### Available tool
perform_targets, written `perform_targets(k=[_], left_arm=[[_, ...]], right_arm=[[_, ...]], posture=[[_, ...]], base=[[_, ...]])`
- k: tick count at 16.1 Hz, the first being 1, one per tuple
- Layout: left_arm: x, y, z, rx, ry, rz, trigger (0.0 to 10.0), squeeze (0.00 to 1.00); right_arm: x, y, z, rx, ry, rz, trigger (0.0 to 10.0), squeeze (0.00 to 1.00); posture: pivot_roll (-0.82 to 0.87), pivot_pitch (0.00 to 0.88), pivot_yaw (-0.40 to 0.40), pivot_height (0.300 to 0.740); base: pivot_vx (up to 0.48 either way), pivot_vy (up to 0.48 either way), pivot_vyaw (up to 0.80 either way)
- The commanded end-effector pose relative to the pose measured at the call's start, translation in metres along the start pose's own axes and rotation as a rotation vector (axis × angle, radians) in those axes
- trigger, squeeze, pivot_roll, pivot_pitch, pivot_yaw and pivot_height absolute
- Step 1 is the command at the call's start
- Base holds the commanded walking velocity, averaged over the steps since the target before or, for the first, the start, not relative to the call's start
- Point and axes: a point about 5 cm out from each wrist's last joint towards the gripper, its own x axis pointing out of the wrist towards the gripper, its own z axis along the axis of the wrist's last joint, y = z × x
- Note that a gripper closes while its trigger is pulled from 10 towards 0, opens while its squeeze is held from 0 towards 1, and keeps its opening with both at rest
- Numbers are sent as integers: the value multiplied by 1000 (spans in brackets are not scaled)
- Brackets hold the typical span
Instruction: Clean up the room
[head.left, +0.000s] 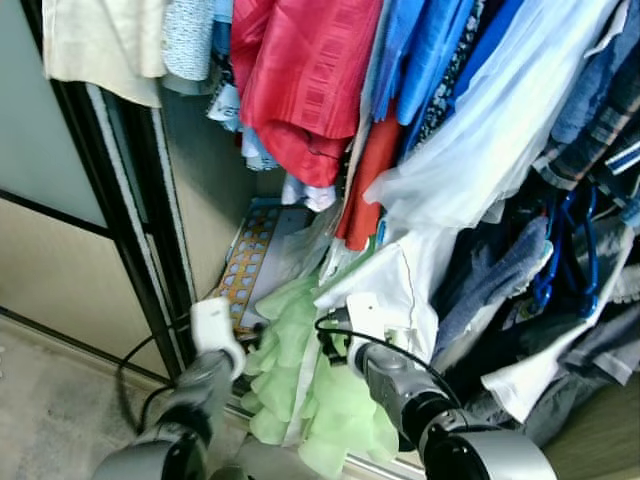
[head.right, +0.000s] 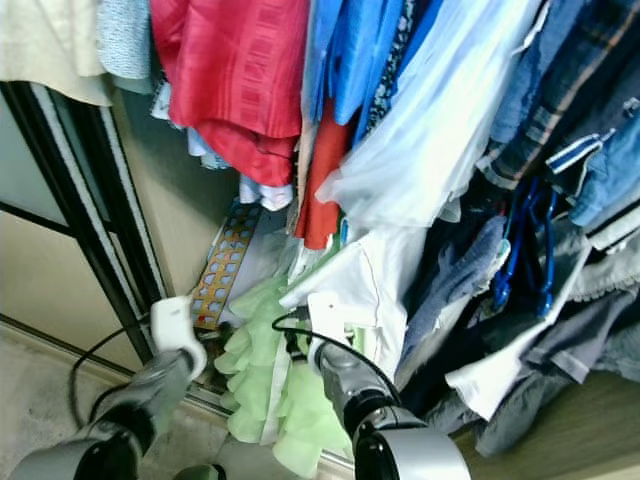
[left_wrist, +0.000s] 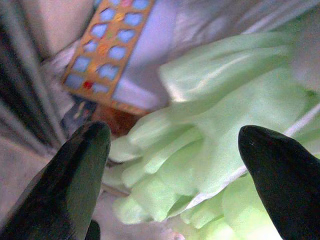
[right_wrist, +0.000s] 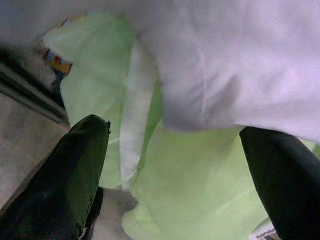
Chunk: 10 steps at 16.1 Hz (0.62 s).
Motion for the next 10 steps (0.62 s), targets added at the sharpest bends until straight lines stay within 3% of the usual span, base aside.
perform_targets(k=[1, 2, 4, 5, 7, 9, 10], left_arm=[[1, -9, -1, 38, 9, -42, 10000, 0], [1, -11, 1, 46, 1, -52, 10000, 0], [3, -22, 21, 211, -96, -116, 10000, 0], [3, -22, 28, 222, -130, -127, 10000, 0], [-1, -10, 48, 261, -263, -162, 10000, 0], [-11, 7, 48, 253, -338, -159, 10000, 0], [-25, 15, 39, 263, -382, -173, 10000, 0]], right_arm=[[0, -6, 6, 0, -15, -17, 10000, 0], [0, -6, 7, -4, -18, -15, 10000, 0], [0, -14, 23, 73, -90, -31, 10000, 0], [0, -16, 30, 70, -126, -29, 10000, 0], [-3, -27, 48, -23, -238, -37, 10000, 0], [-8, -42, 51, -50, -300, -53, 10000, 0], [-13, -54, 49, -42, -335, -69, 10000, 0]], posture=[[194, 0, -79, 740], [180, 0, -69, 740], [149, 0, -56, 740], [150, 0, -55, 740], [154, 0, -56, 740], [159, 0, -61, 740], [160, 0, -68, 740]], base=[[0, 0, 0], [0, 0, 0], [0, 0, 0], [0, 0, 0], [0, 0, 0], [0, 0, 0], [0, 0, 0]])
